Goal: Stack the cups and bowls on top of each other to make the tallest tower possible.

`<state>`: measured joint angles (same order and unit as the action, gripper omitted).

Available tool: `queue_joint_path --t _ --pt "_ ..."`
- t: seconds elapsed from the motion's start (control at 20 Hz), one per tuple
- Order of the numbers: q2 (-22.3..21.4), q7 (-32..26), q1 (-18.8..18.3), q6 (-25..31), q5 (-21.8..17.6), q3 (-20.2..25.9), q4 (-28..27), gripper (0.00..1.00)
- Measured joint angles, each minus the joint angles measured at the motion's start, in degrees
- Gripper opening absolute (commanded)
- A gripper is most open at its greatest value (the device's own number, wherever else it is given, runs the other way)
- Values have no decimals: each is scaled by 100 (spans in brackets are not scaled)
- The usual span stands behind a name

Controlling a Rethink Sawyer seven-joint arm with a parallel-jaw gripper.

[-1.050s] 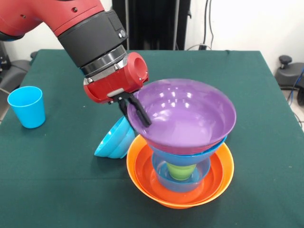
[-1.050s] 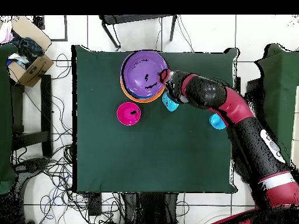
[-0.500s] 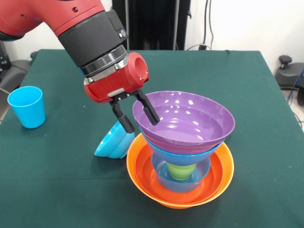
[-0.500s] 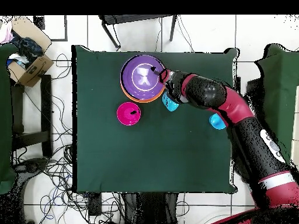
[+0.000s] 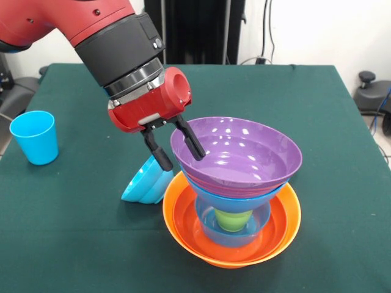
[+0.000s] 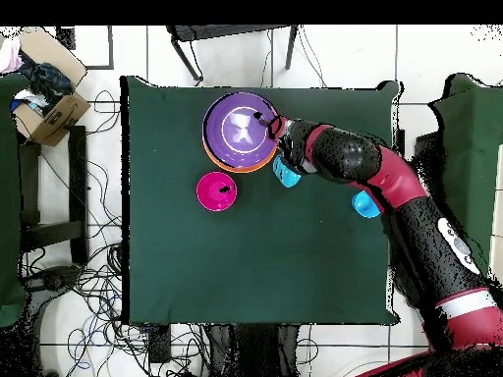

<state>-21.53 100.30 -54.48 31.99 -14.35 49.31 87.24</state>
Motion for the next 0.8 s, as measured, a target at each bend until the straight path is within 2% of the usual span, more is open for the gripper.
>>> queue_joint_path --t 0.35,0.8 --pt "-78 0 1 55 33 -1 4 100" --pt "-860 0 -3 581 510 49 99 100"
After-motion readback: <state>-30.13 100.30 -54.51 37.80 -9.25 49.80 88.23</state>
